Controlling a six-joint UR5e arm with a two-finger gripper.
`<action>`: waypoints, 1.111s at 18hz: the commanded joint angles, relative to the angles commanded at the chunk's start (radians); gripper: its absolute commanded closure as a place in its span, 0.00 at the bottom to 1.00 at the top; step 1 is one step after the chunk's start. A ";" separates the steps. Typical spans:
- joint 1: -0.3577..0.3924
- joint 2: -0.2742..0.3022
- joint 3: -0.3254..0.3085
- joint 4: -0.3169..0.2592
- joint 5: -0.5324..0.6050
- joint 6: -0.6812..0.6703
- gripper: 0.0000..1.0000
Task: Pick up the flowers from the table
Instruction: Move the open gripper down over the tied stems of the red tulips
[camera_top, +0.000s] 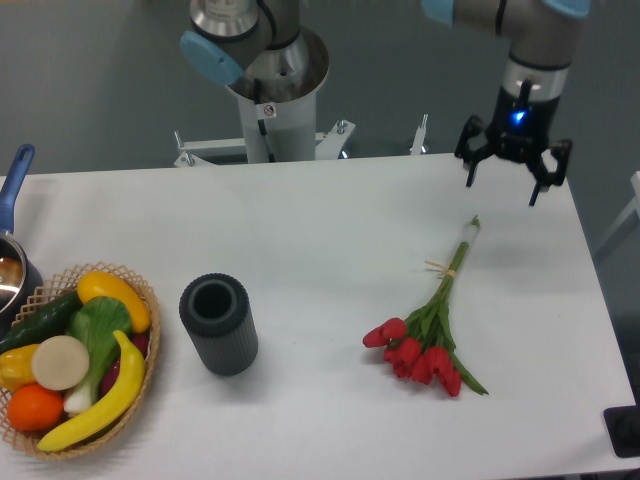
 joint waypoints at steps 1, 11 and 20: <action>-0.012 -0.012 0.002 0.006 0.000 -0.006 0.00; -0.112 -0.173 0.008 0.098 0.009 -0.043 0.00; -0.177 -0.249 0.026 0.153 0.155 -0.067 0.00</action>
